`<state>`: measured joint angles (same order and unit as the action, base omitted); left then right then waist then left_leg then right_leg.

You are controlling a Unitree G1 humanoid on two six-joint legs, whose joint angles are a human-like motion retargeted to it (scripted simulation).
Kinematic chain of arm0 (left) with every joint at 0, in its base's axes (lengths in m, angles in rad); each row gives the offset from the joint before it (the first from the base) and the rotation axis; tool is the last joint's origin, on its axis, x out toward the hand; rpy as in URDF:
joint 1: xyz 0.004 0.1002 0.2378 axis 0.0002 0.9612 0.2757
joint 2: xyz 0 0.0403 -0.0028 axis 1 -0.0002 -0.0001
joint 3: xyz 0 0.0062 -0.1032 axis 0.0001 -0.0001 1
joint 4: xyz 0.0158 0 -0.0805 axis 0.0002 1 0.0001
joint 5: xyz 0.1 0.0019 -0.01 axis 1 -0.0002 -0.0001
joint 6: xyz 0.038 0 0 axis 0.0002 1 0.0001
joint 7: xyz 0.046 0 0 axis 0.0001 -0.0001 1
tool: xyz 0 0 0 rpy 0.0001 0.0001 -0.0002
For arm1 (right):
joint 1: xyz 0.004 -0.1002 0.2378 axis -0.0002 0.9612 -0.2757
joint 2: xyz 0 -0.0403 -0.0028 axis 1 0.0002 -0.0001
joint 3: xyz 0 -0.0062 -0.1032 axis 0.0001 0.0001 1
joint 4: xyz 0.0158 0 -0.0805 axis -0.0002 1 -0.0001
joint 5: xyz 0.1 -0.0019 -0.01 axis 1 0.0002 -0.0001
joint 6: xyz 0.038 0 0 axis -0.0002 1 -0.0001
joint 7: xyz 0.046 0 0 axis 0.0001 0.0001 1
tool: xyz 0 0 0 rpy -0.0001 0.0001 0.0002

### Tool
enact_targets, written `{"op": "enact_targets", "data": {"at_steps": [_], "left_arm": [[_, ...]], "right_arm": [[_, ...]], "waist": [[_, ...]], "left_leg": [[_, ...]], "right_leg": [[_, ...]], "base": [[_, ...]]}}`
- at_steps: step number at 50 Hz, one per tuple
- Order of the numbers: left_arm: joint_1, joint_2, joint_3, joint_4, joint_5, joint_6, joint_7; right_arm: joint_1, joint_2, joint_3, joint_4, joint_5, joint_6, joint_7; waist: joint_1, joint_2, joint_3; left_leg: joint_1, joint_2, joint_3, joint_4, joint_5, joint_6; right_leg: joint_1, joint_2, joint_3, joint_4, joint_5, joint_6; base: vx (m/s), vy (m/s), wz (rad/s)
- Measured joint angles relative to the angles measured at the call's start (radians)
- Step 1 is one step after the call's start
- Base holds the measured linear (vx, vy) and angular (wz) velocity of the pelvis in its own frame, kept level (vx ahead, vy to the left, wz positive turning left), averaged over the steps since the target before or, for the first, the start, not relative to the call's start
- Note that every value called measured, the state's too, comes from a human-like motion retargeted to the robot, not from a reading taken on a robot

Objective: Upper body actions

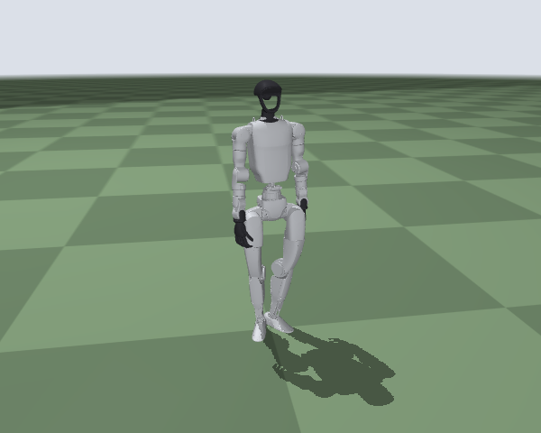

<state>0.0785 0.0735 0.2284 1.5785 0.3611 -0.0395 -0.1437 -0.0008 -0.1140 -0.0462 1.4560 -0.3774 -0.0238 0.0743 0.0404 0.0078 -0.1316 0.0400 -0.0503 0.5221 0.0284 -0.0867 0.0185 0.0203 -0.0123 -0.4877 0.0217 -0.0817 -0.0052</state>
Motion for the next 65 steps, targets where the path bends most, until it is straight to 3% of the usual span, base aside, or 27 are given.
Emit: {"op": "enact_targets", "data": {"at_steps": [12,16,21,25,31,35,39,45,47,51,53,58,65], "left_arm": [[-0.031,0.008,-0.003,-0.023,0.0,-0.004,0.003],[-0.055,0.025,-0.002,-0.042,0.011,-0.004,-0.005],[-0.068,0.038,0.002,-0.068,0.001,-0.008,0.001],[-0.077,0.044,0.022,-0.09,-0.027,-0.015,0.0],[-0.079,0.016,0.05,-0.08,-0.119,-0.047,0.085],[-0.046,0.004,0.067,-0.047,-0.152,-0.058,0.093],[-0.019,0.011,0.081,0.002,-0.157,-0.052,0.131],[0.042,0.004,0.113,0.023,-0.168,-0.046,0.165],[0.062,-0.004,0.131,0.02,-0.183,-0.053,0.17],[0.083,-0.019,0.173,0.022,-0.205,-0.056,0.174],[0.09,-0.022,0.192,0.029,-0.213,-0.055,0.177],[0.113,-0.034,0.215,0.044,-0.225,-0.053,0.18],[0.111,-0.045,0.239,0.034,-0.225,-0.053,0.169]], "right_arm": [[0.049,-0.012,-0.063,0.078,0.116,0.007,-0.033],[0.065,-0.017,-0.079,0.124,0.123,0.009,-0.051],[0.096,-0.026,-0.086,0.179,0.109,0.017,-0.068],[0.098,-0.032,-0.079,0.198,0.091,0.033,-0.055],[0.095,-0.059,-0.096,0.147,0.047,0.031,-0.05],[0.088,-0.085,-0.111,0.122,0.021,0.043,-0.052],[0.074,-0.1,-0.126,0.099,0.056,0.046,-0.057],[0.079,-0.106,-0.159,0.069,0.096,0.036,-0.046],[0.078,-0.106,-0.156,0.062,0.095,0.036,-0.045],[0.062,-0.098,-0.133,0.054,0.09,0.036,-0.048],[0.052,-0.089,-0.119,0.05,0.088,0.035,-0.045],[0.036,-0.06,-0.084,0.026,0.076,0.027,-0.027],[-0.005,-0.02,0.002,-0.022,0.053,0.015,0.0]], "waist": [[-0.008,0.008,0.025],[-0.046,0.013,0.056],[-0.045,0.002,0.081],[0.032,-0.022,0.109],[0.086,-0.027,0.12],[0.085,-0.035,0.108],[0.046,-0.053,0.107],[0.018,-0.08,0.07],[0.016,-0.08,0.062],[0.039,-0.081,0.069],[0.064,-0.074,0.073],[0.133,-0.061,0.07],[0.135,-0.069,0.07]], "left_leg": [[-0.054,0.019,-0.12,0.042,0.017,-0.007],[-0.074,0.025,-0.242,0.049,0.052,-0.004],[-0.108,0.015,-0.403,0.063,0.104,-0.012],[-0.139,-0.006,-0.468,0.079,0.146,-0.022],[-0.232,-0.032,-0.561,0.113,0.179,-0.013],[-0.267,0.012,-0.358,0.096,0.134,0.053],[-0.236,0.059,-0.028,0.046,0.056,0.103],[-0.148,0.09,0.525,-0.022,-0.02,0.064],[-0.128,0.088,0.597,-0.019,-0.006,0.07],[-0.114,0.091,0.493,0.041,0.086,0.102],[-0.105,0.091,0.42,0.058,0.122,0.071],[-0.093,0.044,0.331,-0.009,0.12,0.083],[-0.124,0.036,0.272,0.007,0.115,0.091]], "right_leg": [[-0.012,-0.007,0.016,0.096,-0.06,-0.016],[-0.023,0.019,0.215,0.136,-0.049,-0.046],[-0.023,0.036,0.445,0.146,-0.063,-0.015],[0.024,0.01,0.263,0.091,-0.071,-0.05],[0.059,-0.005,0.067,0.0,-0.041,-0.032],[0.065,-0.009,-0.046,-0.026,-0.051,-0.034],[0.08,-0.028,-0.183,-0.039,-0.077,-0.027],[0.084,-0.062,-0.373,-0.051,-0.111,-0.005],[0.086,-0.062,-0.418,-0.052,-0.122,0.002],[0.101,-0.066,-0.489,-0.048,-0.14,0.015],[0.11,-0.055,-0.516,-0.045,-0.147,0.019],[0.128,-0.044,-0.554,-0.039,-0.156,0.034],[0.135,-0.047,-0.603,-0.044,-0.148,0.053]], "base": [[0.01,0.02,0.46],[-0.04,-0.05,1.55],[-0.01,-0.08,1.64],[-0.08,-0.07,1.0],[-0.15,-0.01,1.66],[-0.12,0.05,1.96],[-0.13,0.06,2.25],[-0.02,0.1,2.16],[0.01,0.1,1.78],[0.02,0.13,1.19],[0.06,0.13,0.61],[0.09,0.11,0.36],[0.1,0.08,0.32]]}}
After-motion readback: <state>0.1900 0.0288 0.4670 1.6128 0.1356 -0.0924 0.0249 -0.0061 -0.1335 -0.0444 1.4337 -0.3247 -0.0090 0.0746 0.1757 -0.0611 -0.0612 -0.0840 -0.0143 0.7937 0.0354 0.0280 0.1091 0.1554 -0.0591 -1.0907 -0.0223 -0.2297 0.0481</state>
